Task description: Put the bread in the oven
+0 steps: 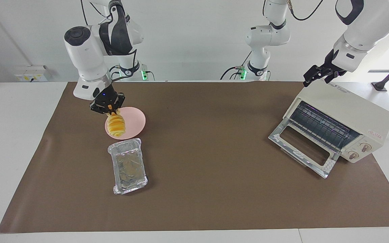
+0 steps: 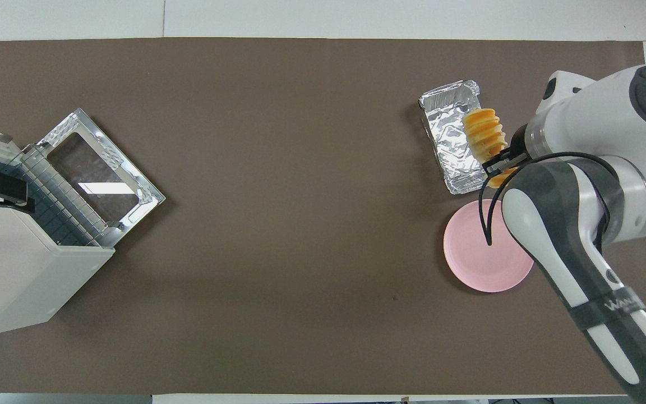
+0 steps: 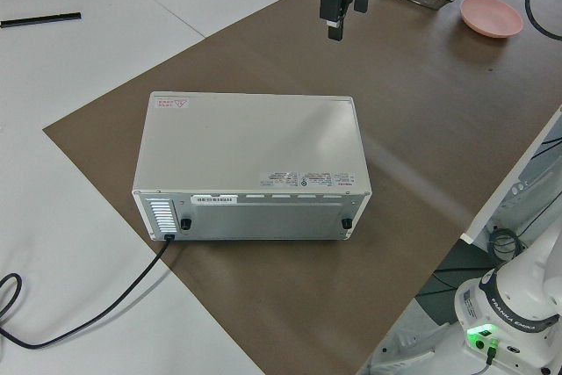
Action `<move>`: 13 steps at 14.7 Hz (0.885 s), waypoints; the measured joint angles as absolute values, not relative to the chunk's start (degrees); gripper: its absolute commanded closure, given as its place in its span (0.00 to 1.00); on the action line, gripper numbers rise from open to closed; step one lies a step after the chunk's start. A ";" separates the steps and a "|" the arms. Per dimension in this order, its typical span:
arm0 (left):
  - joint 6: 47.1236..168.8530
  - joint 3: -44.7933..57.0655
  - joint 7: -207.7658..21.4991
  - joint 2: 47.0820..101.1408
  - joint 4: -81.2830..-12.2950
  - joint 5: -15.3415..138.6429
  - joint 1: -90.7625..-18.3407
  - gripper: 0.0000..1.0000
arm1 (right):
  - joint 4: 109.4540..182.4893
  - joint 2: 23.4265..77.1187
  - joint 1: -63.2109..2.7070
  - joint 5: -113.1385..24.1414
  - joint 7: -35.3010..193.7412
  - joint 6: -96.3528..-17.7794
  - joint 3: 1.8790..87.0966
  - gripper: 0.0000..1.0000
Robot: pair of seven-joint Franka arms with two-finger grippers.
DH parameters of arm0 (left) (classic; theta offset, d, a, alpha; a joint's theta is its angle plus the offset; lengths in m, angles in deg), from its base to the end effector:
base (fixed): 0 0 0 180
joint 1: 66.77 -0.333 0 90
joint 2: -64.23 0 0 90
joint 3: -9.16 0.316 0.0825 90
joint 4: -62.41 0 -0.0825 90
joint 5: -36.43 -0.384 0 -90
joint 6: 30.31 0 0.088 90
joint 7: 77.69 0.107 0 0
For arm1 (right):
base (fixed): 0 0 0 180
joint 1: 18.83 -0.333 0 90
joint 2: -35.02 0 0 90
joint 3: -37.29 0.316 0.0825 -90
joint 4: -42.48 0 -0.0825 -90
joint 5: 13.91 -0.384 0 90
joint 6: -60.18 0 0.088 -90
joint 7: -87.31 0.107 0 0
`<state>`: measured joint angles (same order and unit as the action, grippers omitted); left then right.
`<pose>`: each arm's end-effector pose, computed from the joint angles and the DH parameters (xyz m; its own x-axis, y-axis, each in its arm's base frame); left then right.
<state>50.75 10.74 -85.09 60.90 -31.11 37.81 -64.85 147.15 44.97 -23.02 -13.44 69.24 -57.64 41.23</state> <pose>0.5182 -0.0055 0.6149 0.9798 0.1189 -0.1606 0.1213 -0.9926 0.0050 0.6073 0.0843 0.4433 0.8947 0.4432 0.0548 0.4432 -0.8963 0.0133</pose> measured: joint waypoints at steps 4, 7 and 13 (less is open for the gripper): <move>50.75 10.74 -85.10 60.90 -31.11 37.81 -64.85 0.00 | 140.93 56.18 -23.28 -11.44 70.28 -62.72 41.21 1.00; 50.75 10.74 -85.09 60.90 -31.11 37.81 -64.85 0.00 | 137.25 62.42 -23.22 -10.48 71.34 -65.19 41.05 1.00; 50.75 10.74 -85.10 60.90 -31.11 37.81 -64.85 0.00 | 139.08 63.45 -23.55 -10.40 73.23 -67.29 41.09 0.01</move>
